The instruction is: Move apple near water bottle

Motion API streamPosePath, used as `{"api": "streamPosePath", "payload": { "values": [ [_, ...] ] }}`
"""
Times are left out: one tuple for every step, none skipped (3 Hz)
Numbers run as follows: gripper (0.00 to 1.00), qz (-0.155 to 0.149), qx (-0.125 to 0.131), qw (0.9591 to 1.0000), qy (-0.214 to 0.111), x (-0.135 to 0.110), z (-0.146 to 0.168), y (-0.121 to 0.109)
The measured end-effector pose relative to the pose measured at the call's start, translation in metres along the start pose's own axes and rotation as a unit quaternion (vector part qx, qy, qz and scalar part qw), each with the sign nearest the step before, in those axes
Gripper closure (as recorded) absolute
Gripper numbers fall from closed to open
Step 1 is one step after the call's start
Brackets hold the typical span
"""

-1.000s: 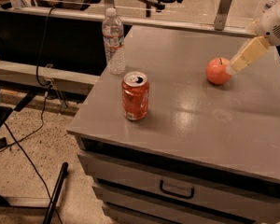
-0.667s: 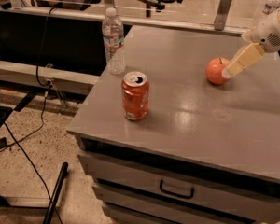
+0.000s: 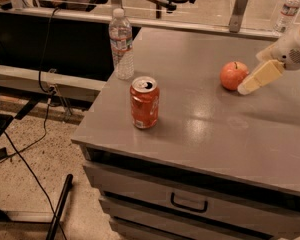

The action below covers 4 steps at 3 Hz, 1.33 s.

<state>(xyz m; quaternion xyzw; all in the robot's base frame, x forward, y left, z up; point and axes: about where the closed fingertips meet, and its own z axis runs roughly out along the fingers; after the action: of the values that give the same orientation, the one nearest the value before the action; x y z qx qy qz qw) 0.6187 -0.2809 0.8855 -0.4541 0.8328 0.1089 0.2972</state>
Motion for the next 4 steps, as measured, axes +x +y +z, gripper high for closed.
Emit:
{"api": "streamPosePath", "payload": {
  "values": [
    [0.40, 0.004, -0.009, 0.9999, 0.010, 0.0131, -0.0081, 0.0255],
    [0.48, 0.004, -0.015, 0.9998, 0.015, 0.0162, -0.0061, 0.0332],
    [0.17, 0.003, -0.017, 0.9997, 0.015, 0.0156, -0.0031, 0.0333],
    [0.00, 0.003, -0.019, 0.9997, 0.015, 0.0154, -0.0008, 0.0338]
  ]
}}
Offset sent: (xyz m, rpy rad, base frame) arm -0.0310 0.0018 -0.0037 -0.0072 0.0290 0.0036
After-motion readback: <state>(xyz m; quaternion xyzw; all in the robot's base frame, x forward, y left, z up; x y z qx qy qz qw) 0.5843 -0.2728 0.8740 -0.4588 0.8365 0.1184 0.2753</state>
